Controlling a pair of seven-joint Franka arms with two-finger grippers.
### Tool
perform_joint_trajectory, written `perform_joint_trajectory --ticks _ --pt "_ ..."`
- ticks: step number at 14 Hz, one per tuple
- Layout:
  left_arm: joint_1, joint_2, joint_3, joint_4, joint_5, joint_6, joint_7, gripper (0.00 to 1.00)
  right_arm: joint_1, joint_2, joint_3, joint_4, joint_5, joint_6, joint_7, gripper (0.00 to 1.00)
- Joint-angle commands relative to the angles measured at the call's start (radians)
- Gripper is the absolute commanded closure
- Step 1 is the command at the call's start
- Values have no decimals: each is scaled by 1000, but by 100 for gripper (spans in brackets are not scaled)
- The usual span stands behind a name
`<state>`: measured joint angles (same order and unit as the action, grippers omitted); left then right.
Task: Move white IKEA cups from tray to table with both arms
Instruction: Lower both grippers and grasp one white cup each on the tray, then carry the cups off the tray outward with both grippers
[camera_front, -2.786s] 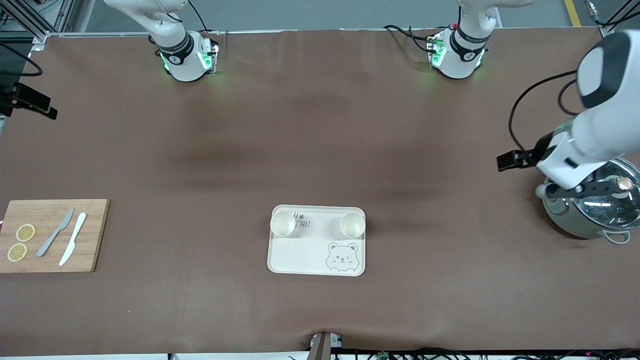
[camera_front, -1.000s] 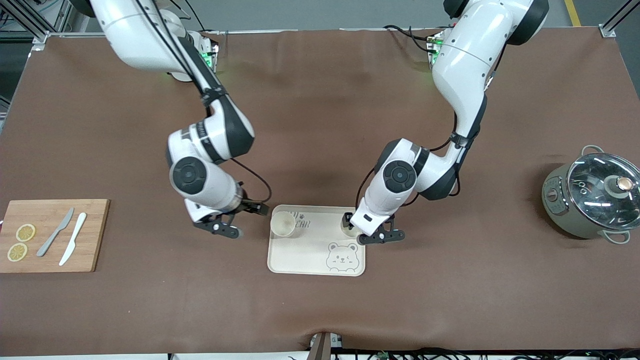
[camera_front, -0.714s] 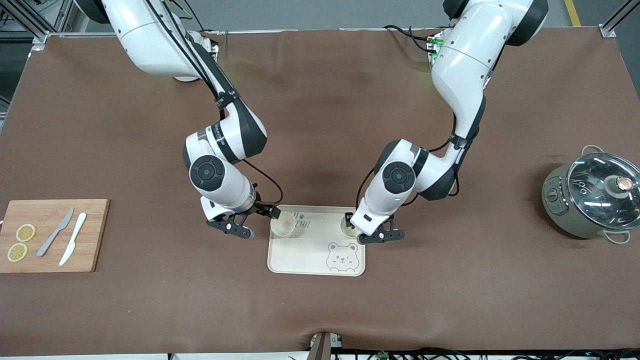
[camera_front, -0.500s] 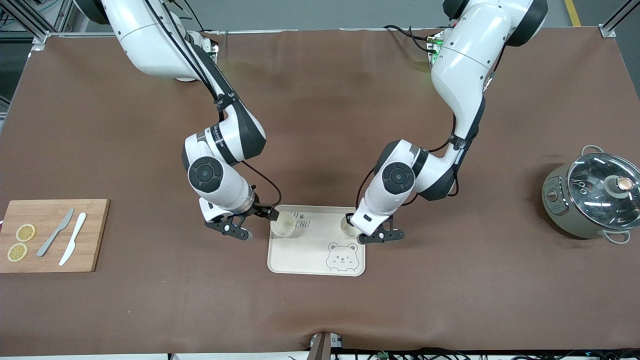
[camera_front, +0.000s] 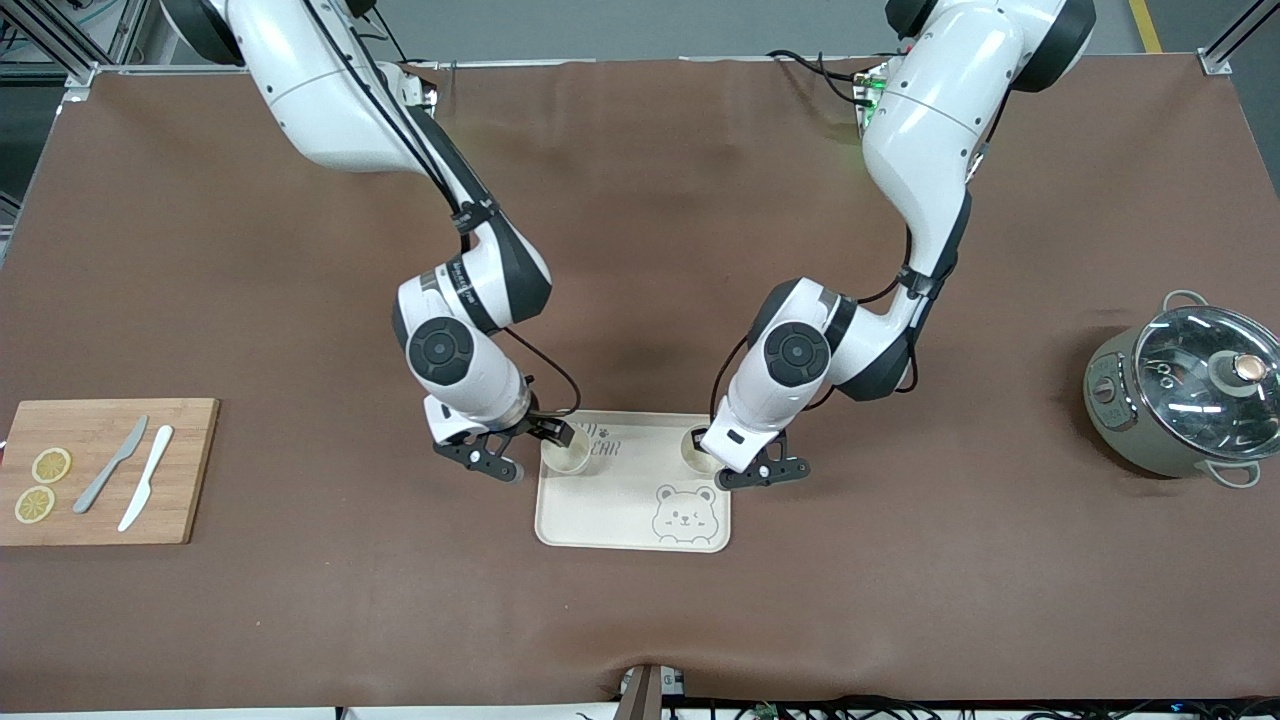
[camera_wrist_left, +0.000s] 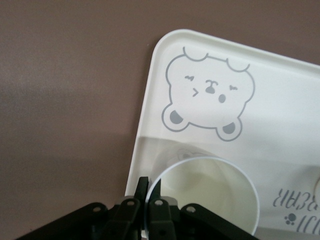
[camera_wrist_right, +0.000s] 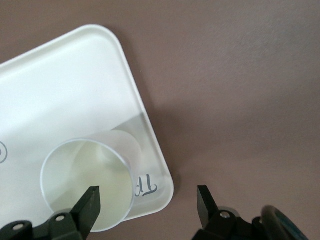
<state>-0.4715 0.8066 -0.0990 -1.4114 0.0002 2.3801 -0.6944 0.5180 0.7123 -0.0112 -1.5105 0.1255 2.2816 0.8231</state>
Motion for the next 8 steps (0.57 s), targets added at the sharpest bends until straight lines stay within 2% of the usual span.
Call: perform_joint_trajectory --ticks 1,3,8 --pt "1 -67 13 -12 21 -13 -31 100 7 13 -6 24 8 1 14 68" --pt "17 -113 31 -9 21 -73 -30 100 -1 13 -6 26 9 1 14 100" --pt "85 -211 50 -11 32 -206 56 100 8 7 -7 39 -1 -2 8 100"
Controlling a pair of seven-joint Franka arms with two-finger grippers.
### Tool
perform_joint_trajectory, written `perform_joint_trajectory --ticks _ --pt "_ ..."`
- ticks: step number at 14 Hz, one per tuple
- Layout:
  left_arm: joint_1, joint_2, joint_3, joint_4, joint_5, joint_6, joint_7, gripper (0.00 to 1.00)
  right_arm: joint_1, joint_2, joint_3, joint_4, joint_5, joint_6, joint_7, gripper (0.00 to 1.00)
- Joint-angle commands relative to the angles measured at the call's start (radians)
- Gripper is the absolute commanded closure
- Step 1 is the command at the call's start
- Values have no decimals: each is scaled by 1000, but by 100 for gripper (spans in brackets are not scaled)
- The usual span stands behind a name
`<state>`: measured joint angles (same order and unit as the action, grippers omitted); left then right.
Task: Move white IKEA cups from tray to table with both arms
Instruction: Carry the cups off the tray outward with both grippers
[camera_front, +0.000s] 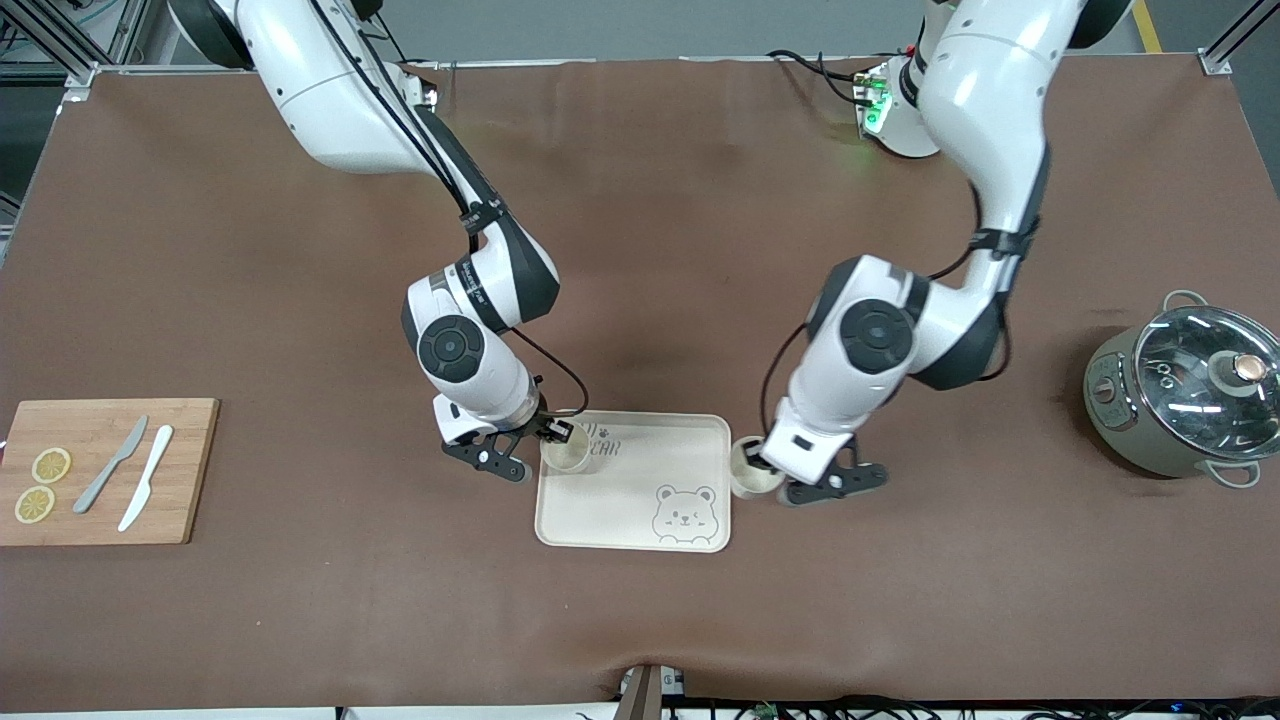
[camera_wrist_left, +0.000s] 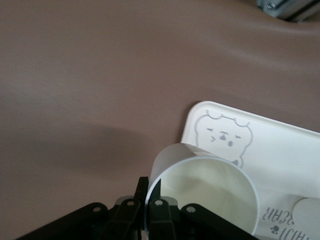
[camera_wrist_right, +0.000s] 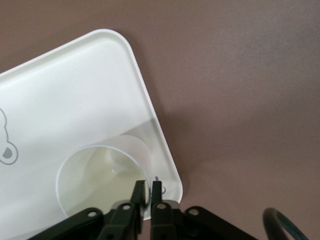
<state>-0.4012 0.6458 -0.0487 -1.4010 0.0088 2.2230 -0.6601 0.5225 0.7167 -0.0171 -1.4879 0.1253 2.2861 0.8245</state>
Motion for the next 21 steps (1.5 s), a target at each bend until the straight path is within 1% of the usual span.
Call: perform_joint_trajectory --ticks 1,3,4,6,7,8,10,13,14,15,17,19,21 --pt "53 -67 -3 -24 26 -84 39 100 4 1 -1 18 -1 -8 4 100" --pt "116 -96 -7 -29 25 -170 159 100 -7 -20 -3 41 2 -26 1 100" --pt "155 -107 -7 -30 25 -213 221 100 -16 -29 -4 41 2 -71 -11 100" --pt "226 -120 -8 -47 25 -249 328 100 -21 -104 -20 31 -3 -195 -63 100" --pt "257 -133 -8 -76 25 -250 364 100 -38 -138 -36 6 -3 -218 -89 100" --pt "289 -138 -10 -101 25 -250 388 100 -56 -188 -37 -36 -3 -221 -128 100" --pt "334 -147 -13 -153 23 -249 425 100 -93 -305 -44 -171 -18 -220 -229 100" --pt "369 -164 -16 -252 16 -200 433 100 -208 -462 -46 -374 -38 -209 -437 100" --pt "369 -178 -14 -300 16 -163 435 100 -244 -491 -46 -415 -45 -209 -476 100" --pt "372 -190 -14 -350 16 -107 435 100 -275 -515 -46 -449 -71 -208 -519 100" --pt "378 -212 -14 -441 16 -5 451 100 -311 -555 -46 -509 -96 -204 -553 100" --pt "390 -215 -14 -496 14 81 487 100 -358 -572 -46 -563 -111 -179 -635 100" --pt "412 -207 -16 -519 14 119 520 100 -445 -562 -44 -629 -111 -81 -779 100"
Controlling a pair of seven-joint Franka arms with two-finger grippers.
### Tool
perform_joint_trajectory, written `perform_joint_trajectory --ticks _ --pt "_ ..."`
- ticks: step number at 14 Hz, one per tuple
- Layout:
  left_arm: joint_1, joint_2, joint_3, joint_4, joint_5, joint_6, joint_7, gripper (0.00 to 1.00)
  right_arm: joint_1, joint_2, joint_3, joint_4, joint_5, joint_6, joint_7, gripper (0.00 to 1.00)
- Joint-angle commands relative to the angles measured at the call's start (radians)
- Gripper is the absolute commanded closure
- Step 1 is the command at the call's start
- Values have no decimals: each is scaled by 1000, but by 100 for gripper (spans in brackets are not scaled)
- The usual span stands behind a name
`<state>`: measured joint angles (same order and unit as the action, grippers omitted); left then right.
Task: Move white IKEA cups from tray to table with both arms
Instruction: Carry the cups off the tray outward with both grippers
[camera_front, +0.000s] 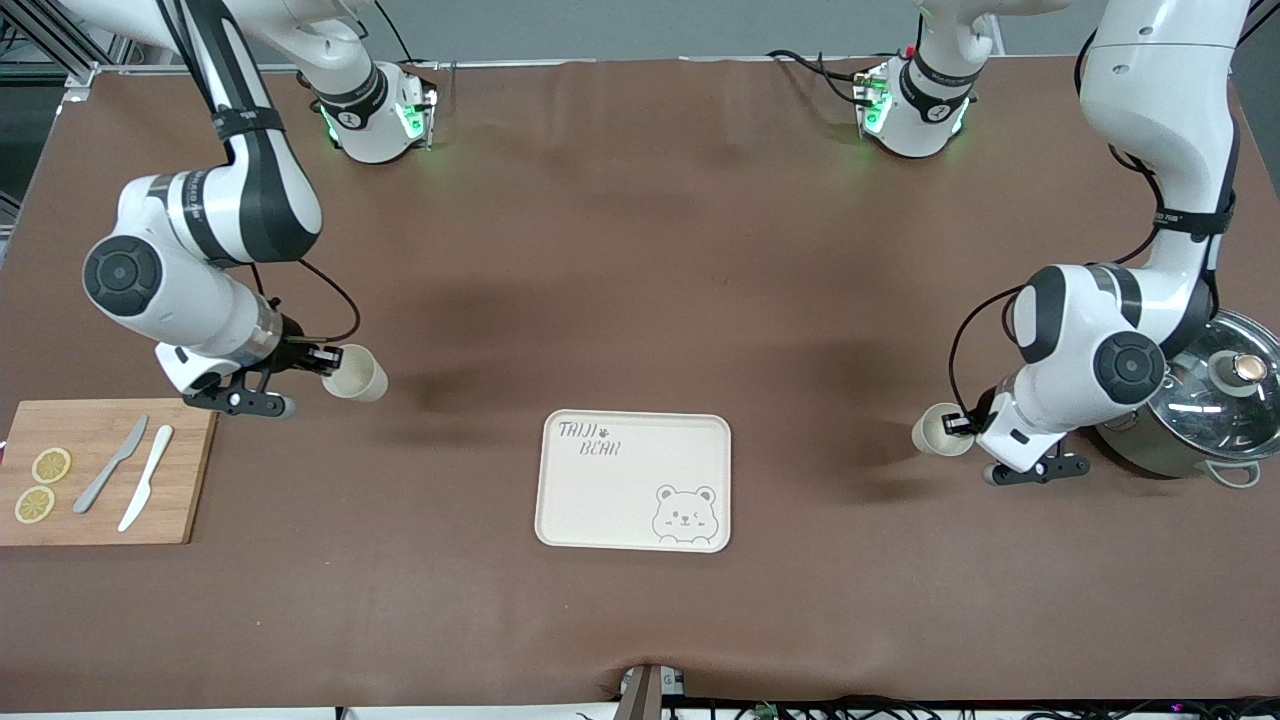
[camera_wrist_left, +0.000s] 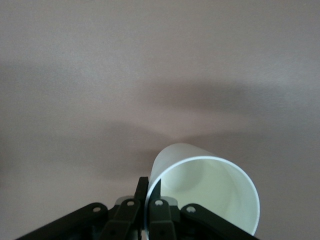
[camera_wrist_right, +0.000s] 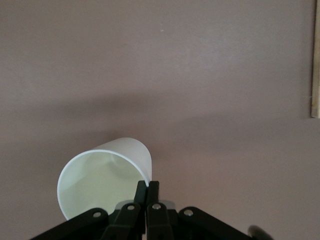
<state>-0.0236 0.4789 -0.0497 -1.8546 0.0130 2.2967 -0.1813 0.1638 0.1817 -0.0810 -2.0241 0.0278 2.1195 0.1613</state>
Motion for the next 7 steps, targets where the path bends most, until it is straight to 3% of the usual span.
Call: perform_joint_trajectory --ticks 1,3,7 --pt "34 -40 -15 -69 10 52 55 100 -116 -21 20 -135 -14 155 -164 100" --pt "34 -37 -16 -69 7 53 78 100 -142 -11 20 -230 -14 288 -180 100" --pt "34 -17 -27 -69 5 73 79 100 -242 39 21 -237 -14 339 -328 100"
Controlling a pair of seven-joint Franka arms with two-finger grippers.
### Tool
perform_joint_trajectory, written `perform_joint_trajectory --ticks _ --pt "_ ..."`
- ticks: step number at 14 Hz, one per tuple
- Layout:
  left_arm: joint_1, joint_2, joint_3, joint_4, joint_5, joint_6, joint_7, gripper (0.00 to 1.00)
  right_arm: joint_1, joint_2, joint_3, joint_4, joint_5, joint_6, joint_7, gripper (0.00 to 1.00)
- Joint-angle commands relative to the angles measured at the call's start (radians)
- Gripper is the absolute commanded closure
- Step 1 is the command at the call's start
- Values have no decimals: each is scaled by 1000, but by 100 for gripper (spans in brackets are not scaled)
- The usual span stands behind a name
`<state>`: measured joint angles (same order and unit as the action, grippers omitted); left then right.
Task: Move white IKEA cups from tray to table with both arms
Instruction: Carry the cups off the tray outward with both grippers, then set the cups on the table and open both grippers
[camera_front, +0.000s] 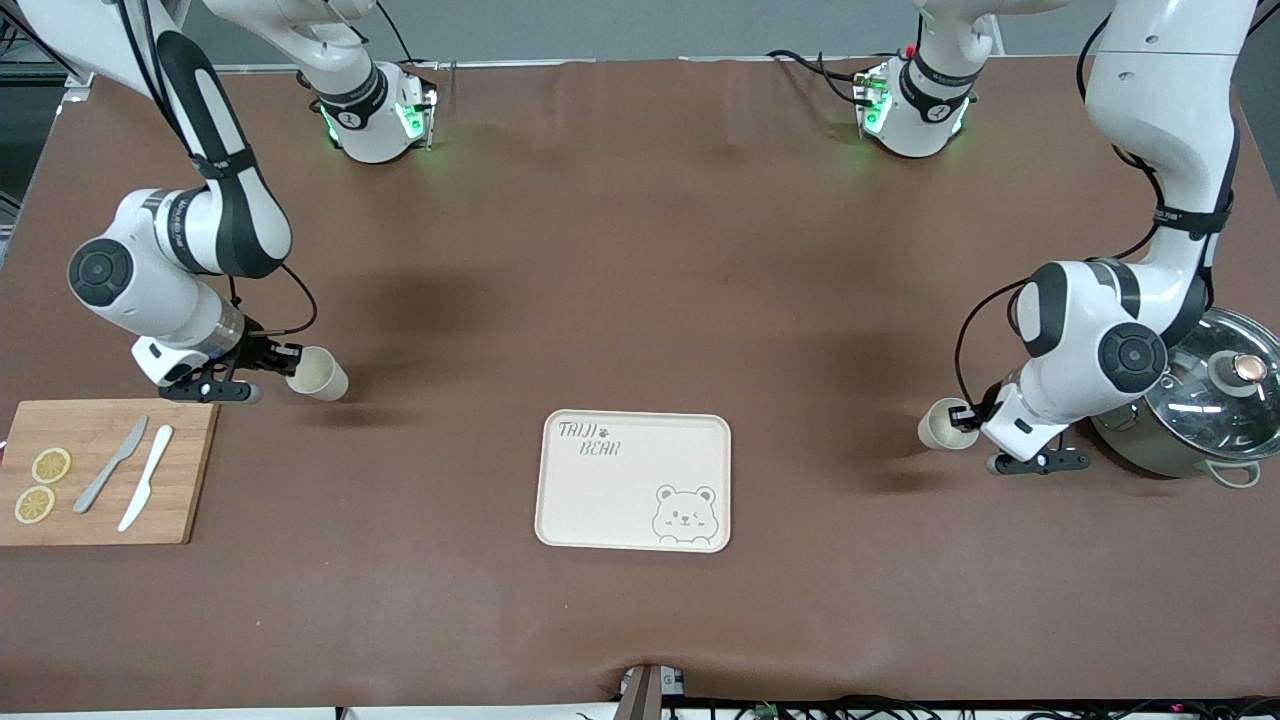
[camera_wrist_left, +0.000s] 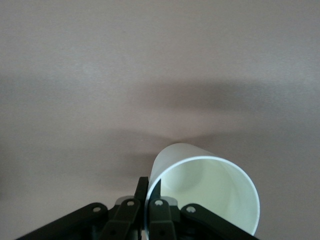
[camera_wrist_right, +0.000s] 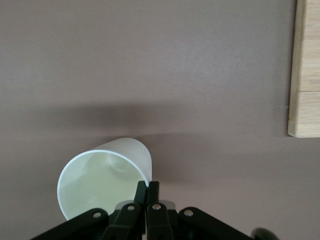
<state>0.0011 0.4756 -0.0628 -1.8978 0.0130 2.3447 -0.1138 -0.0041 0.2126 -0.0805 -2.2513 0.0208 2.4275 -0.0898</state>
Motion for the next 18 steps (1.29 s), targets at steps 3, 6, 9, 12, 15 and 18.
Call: perform_joint_trajectory --ticks 3,6,9,12,15,18 --pt "10 -20 -14 -33 5 24 13 100 -96 34 21 -11 -5 45 -107 100" --pt "3 -15 -14 -30 5 19 14 68 -102 41 21 -16 -5 56 -111 100" --pt "3 -20 -14 -24 5 16 16 23 -100 50 21 -4 -2 42 -102 1" --pt "5 -61 -14 -3 5 9 10 0 -96 39 25 109 7 -133 -102 0" --pt "8 -109 -12 116 5 -162 8 0 -82 47 25 387 74 -402 -108 0" --pt "11 -106 0 348 13 -407 -1 0 -34 79 24 693 61 -661 -108 0"
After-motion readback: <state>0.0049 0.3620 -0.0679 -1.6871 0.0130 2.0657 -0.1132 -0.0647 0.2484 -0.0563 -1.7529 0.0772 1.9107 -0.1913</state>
